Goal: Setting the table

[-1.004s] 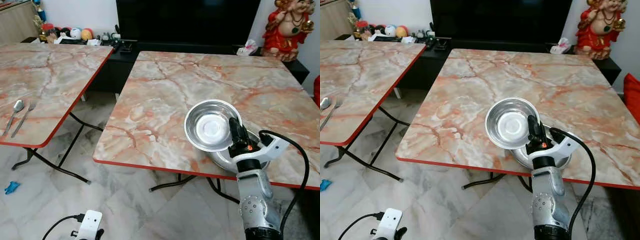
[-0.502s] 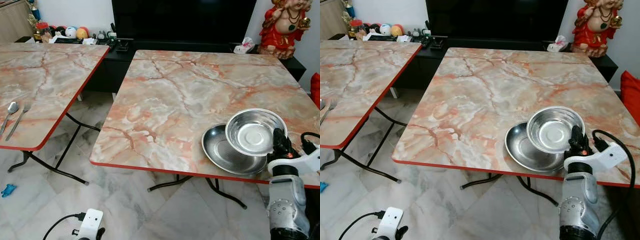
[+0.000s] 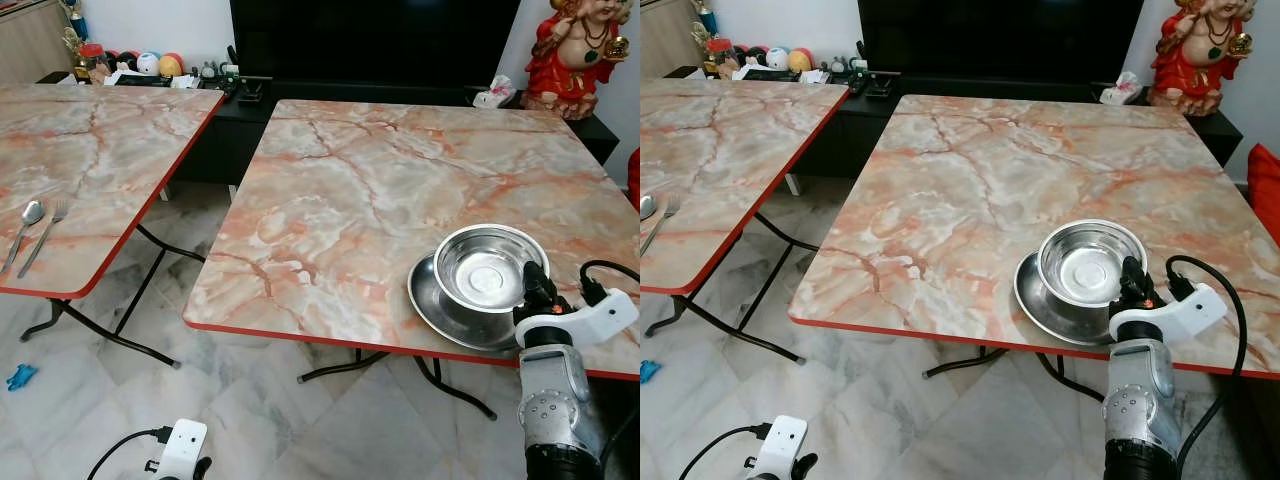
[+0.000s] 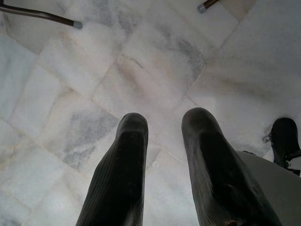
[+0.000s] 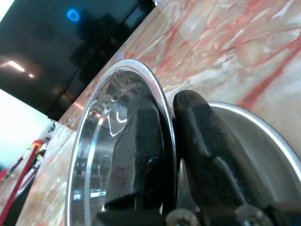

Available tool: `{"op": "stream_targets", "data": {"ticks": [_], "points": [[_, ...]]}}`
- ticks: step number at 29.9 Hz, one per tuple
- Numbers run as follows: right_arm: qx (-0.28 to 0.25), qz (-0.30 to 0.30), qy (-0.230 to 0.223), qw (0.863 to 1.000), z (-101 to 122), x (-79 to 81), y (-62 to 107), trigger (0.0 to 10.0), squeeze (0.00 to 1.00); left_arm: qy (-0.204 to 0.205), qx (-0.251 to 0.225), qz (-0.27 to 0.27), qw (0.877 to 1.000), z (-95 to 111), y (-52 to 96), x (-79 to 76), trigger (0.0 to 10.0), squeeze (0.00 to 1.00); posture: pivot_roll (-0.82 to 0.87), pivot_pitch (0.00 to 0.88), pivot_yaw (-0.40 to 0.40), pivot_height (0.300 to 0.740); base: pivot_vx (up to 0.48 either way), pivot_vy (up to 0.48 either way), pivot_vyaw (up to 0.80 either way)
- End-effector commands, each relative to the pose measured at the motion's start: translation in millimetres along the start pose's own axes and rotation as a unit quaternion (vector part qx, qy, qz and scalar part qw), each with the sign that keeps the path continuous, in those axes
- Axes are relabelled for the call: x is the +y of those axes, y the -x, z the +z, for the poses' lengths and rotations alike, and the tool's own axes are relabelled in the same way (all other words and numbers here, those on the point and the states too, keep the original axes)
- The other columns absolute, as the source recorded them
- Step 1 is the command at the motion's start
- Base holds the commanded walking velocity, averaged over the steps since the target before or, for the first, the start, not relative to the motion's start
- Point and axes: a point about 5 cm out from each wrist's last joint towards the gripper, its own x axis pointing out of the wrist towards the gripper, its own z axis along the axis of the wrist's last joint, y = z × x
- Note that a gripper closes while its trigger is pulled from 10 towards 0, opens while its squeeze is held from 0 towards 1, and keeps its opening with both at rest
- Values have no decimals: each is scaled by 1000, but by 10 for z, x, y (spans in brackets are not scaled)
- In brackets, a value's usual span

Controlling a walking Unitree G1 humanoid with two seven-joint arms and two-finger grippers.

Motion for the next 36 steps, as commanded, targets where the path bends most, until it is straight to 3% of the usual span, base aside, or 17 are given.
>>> {"op": "stream_targets", "data": {"ticks": [1,5,27,29,30,31,32,33,36], "points": [[-3,2,7,1000,-1,55,-28,10000,0,7,10,5,1000,-49,14,28,10000,0,105,0,-21,740,0,0,0],[16,-12,23,1000,-76,24,-29,10000,0,7,13,4,1000,-73,21,24,10000,0,101,0,-18,740,0,0,0],[29,-19,23,999,-148,18,-24,10000,0,6,15,1,1000,-77,21,18,10000,0,102,0,-13,740,0,0,0],[30,-19,22,999,-157,21,-26,10000,71,7,14,1,1000,-67,19,21,10000,0,102,0,-11,740,0,0,0],[31,-18,22,999,-161,22,-26,10000,302,7,14,1,1000,-66,18,21,10000,0,101,0,-11,740,0,0,0],[31,-18,22,999,-161,22,-26,10000,302,7,14,1,1000,-66,18,21,10000,0,101,0,-11,740,0,0,0],[32,-17,22,999,-166,25,-25,10000,533,6,14,1,1000,-65,18,21,10000,0,102,0,-11,740,0,0,0],[32,-18,21,999,-167,25,-26,10000,651,7,16,1,1000,-77,21,25,10000,0,101,0,-10,740,0,0,0],[31,-22,22,999,-167,19,-26,10000,584,6,21,2,1000,-101,27,27,10000,0,101,0,-9,740,0,0,0]]}}
